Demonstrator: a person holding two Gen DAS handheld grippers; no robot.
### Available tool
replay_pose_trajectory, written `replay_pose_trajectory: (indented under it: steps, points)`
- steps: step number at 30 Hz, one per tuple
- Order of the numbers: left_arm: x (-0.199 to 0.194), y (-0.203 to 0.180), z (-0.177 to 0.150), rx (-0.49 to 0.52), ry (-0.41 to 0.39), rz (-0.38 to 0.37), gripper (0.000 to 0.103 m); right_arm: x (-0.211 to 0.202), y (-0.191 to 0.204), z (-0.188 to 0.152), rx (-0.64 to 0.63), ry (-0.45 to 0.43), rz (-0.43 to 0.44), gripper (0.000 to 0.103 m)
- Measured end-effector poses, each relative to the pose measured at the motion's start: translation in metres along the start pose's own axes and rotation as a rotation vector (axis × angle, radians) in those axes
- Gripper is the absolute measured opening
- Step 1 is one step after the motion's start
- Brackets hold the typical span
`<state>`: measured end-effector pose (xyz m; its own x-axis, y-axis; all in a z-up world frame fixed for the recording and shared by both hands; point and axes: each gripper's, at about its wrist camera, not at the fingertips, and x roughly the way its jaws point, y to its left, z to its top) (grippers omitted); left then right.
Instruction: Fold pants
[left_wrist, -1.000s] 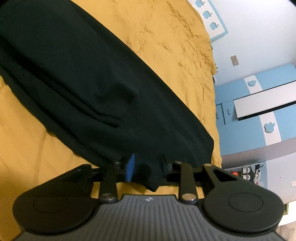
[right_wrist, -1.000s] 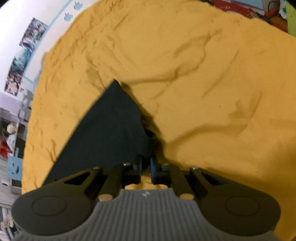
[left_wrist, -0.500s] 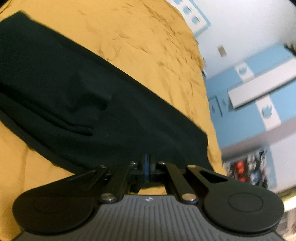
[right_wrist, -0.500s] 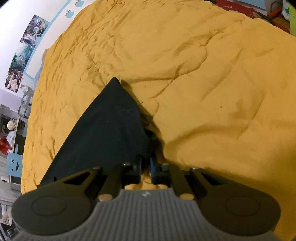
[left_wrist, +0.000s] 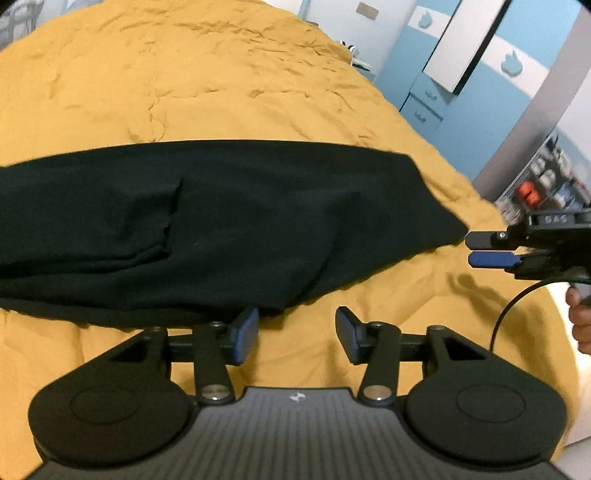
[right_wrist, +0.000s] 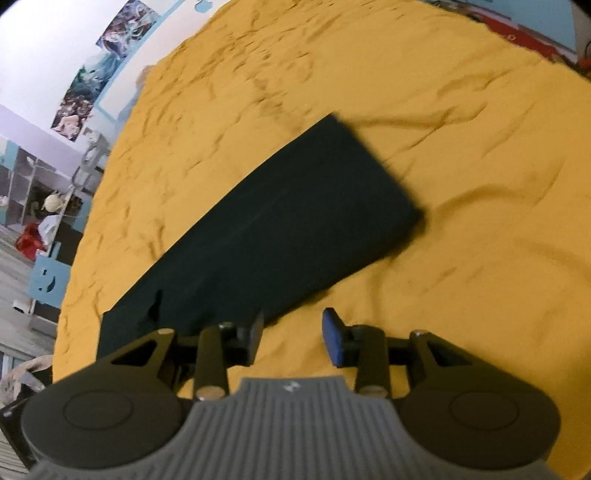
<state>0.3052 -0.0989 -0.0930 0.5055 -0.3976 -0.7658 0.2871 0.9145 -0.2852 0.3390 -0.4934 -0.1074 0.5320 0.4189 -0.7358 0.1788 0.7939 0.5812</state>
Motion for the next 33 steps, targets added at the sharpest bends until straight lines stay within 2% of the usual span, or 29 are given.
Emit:
replay_pose_trajectory:
  steps: [4,5,7,9,10,11,12,15,18,19,20,21,24,28,31,33]
  points:
    - [0.012,-0.005,-0.001,0.032,0.015,0.042,0.057,0.014,0.016,-0.020,-0.002,0.015,0.009,0.034]
    - [0.014,-0.006,-0.001,0.044,-0.002,0.063,0.057,0.016,0.019,-0.023,-0.006,0.021,0.008,0.034]
    - [0.017,-0.006,0.000,0.042,-0.021,0.056,0.057,0.023,0.024,-0.026,-0.021,0.038,-0.006,0.034]
    - [0.020,-0.004,0.004,0.029,-0.034,0.047,0.034,0.029,0.026,-0.027,-0.022,0.058,-0.010,0.034]
    - [0.019,-0.002,0.007,0.020,-0.043,0.054,0.026,0.033,0.026,-0.026,-0.008,0.065,-0.003,0.034]
    - [0.017,0.001,0.008,0.005,-0.056,0.051,0.008,0.037,0.027,-0.025,0.019,0.071,0.014,0.034]
    - [0.014,0.006,0.010,-0.024,-0.065,0.040,0.003,0.041,0.027,-0.023,0.043,0.073,0.028,0.034]
    - [0.007,0.021,0.014,-0.096,-0.063,-0.028,0.002,0.056,0.031,-0.022,0.099,0.068,0.042,0.037]
    - [-0.002,0.028,0.017,-0.115,-0.066,-0.062,0.002,0.074,0.031,-0.021,0.160,0.065,0.028,0.037]
    - [-0.005,0.031,0.018,-0.127,-0.063,-0.077,0.002,0.079,0.030,-0.020,0.181,0.065,0.024,0.031]
    - [-0.008,0.033,0.018,-0.135,-0.059,-0.089,0.002,0.082,0.028,-0.019,0.198,0.061,0.028,0.004]
    - [-0.010,0.035,0.018,-0.142,-0.050,-0.100,0.002,0.081,0.027,-0.019,0.202,0.059,0.032,0.000]
    - [-0.009,0.042,0.018,-0.174,0.005,-0.139,0.001,0.068,0.034,-0.020,0.134,0.047,0.035,0.000]
    - [0.011,0.050,0.006,-0.218,0.090,-0.145,0.001,0.072,0.028,-0.028,0.114,0.095,-0.009,0.000]
    - [0.025,0.057,-0.001,-0.269,0.114,-0.140,0.002,0.083,0.023,-0.032,0.118,0.112,-0.020,0.000]
    - [0.025,0.057,-0.001,-0.268,0.122,-0.143,0.006,0.081,0.025,-0.032,0.104,0.108,-0.023,0.000]
